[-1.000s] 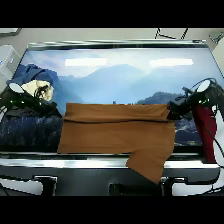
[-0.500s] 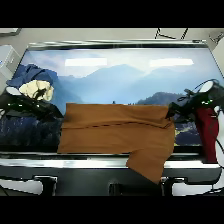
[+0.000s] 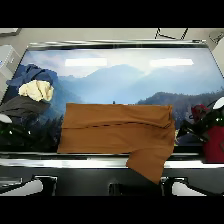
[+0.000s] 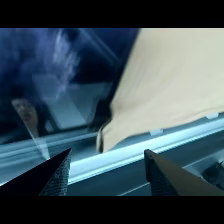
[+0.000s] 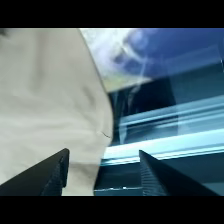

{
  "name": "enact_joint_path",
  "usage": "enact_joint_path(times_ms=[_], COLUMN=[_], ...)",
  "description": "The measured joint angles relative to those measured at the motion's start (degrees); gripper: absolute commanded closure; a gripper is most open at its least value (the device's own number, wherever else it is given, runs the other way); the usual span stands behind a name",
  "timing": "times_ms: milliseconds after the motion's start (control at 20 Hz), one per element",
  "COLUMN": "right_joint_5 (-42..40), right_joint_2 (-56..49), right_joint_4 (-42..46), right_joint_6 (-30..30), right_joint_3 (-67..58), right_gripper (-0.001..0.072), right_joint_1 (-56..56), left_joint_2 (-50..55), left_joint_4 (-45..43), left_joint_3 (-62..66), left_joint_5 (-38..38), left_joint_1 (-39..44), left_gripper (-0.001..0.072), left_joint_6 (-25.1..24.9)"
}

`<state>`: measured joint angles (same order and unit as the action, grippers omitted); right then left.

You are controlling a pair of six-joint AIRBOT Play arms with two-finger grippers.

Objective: Fold the clothes and pants, and hang the long-sleeved shirts on hangers.

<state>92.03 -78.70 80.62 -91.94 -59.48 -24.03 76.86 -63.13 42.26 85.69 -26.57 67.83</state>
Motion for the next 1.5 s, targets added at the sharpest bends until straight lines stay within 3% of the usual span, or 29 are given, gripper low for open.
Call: enact_joint_path(times_ms=[150,300,350,400,600,700,1000,1100,1200,1250,1500], right_joint_5=[-0.46,-0.59,-0.59,-0.59,-0.81,-1.97,-7.52,-10.19,-11.78,-12.87,-12.07], right_joint_2=[1.22,1.77,1.95,2.14,3.93,5.81,8.76,8.98,9.11,9.16,9.22], right_joint_4=[0.15,-1.16,-1.44,-1.7,-2.16,-2.23,-7.32,-9.68,-12.09,-13.05,-14.67], right_joint_6=[0.44,0.5,0.63,0.68,1.01,1.53,5.95,7.1,7.65,7.96,10.51], right_joint_3=[2.49,3.41,3.56,3.65,6.27,10.75,25.11,27.67,29.46,30.16,28.68], right_gripper=[0.0194,0.0194,0.0194,0.0195,0.019,0.0139,0.0147,0.0238,0.049,0.0677,0.0675], right_joint_1=[-0.26,-0.35,-0.37,-0.37,-0.37,-0.37,-0.37,-0.37,-0.37,-0.37,-0.39], left_joint_2=[-1.49,-1.88,-1.92,-1.92,-2.16,-2.43,-4.87,-5.84,-6.64,-6.93,-7.82], left_joint_4=[2.49,5.92,6.38,6.64,8.15,8.33,7.91,7.65,7.34,7.63,8.55], left_joint_3=[-6.49,-10.36,-11.08,-11.72,-12.63,-12.81,-12.92,-12.94,-12.96,-12.96,-11.23], left_joint_5=[-3.08,-5.92,-6.95,-9.25,-12.11,-12.63,-15.02,-14.99,-14.47,-14.16,-12.04], left_joint_1=[-0.52,0.39,0.96,1.66,3.13,3.41,3.63,3.63,3.63,3.63,3.63], left_gripper=[0.0223,0.0327,0.0554,0.0687,0.0688,0.0688,0.0688,0.0688,0.0687,0.0687,0.0687], left_joint_6=[-2.62,-3.74,-3.65,-3.52,-2.69,-2.56,-2.36,-2.32,-2.29,-2.29,-2.27])
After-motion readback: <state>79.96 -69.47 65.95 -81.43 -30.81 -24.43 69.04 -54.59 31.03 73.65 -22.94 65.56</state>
